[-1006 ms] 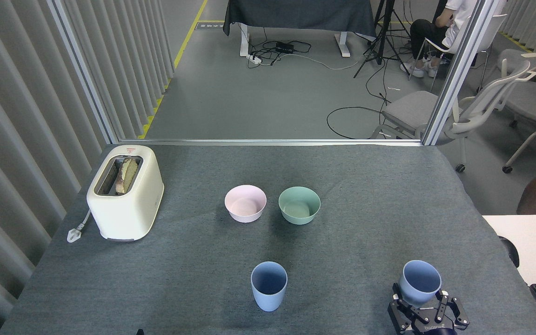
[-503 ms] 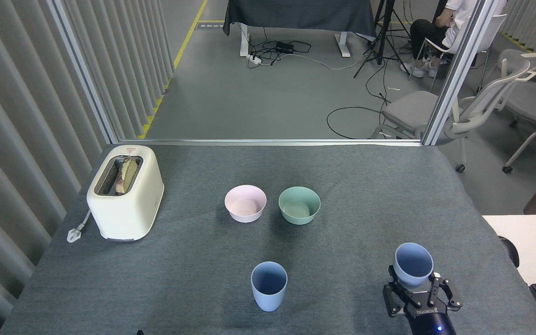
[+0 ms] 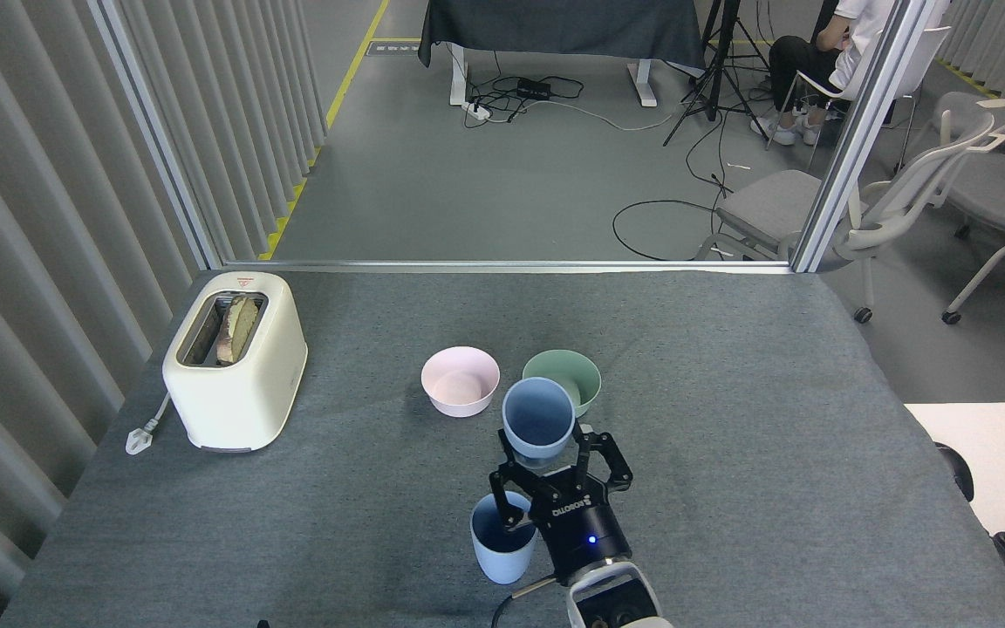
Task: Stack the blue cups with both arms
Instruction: 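Lift the blue cup with the right gripper over the first cup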
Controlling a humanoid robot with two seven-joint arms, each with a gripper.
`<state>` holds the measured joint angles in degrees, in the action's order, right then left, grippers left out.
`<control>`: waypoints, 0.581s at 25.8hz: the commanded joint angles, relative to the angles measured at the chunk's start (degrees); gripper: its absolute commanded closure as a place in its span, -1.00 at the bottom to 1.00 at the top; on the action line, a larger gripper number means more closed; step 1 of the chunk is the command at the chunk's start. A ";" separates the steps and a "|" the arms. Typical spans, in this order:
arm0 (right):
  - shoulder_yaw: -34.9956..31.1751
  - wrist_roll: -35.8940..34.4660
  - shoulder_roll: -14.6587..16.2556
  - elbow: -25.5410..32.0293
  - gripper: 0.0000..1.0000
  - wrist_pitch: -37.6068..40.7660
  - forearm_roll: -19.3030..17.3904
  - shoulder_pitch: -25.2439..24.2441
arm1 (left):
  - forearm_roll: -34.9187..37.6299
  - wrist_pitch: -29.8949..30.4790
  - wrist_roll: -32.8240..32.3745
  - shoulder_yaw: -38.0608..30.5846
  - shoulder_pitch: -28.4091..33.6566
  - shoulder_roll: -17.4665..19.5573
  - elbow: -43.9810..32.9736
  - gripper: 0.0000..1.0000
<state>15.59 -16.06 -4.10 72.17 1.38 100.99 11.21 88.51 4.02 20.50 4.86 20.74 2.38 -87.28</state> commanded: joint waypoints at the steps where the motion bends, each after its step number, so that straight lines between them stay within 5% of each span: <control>1: 4.89 1.73 -1.26 2.18 -0.35 -0.33 1.05 -0.92 | 0.00 0.02 -0.02 0.06 -0.17 -0.10 0.62 -1.00; 15: 4.63 2.00 -0.65 3.67 -0.39 0.20 0.62 -7.43 | -0.44 0.02 -0.02 0.06 -0.35 -0.19 0.88 -1.00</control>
<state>20.33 -14.22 -4.75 75.86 1.29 101.76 4.20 88.16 4.03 20.50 4.89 20.39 2.20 -86.33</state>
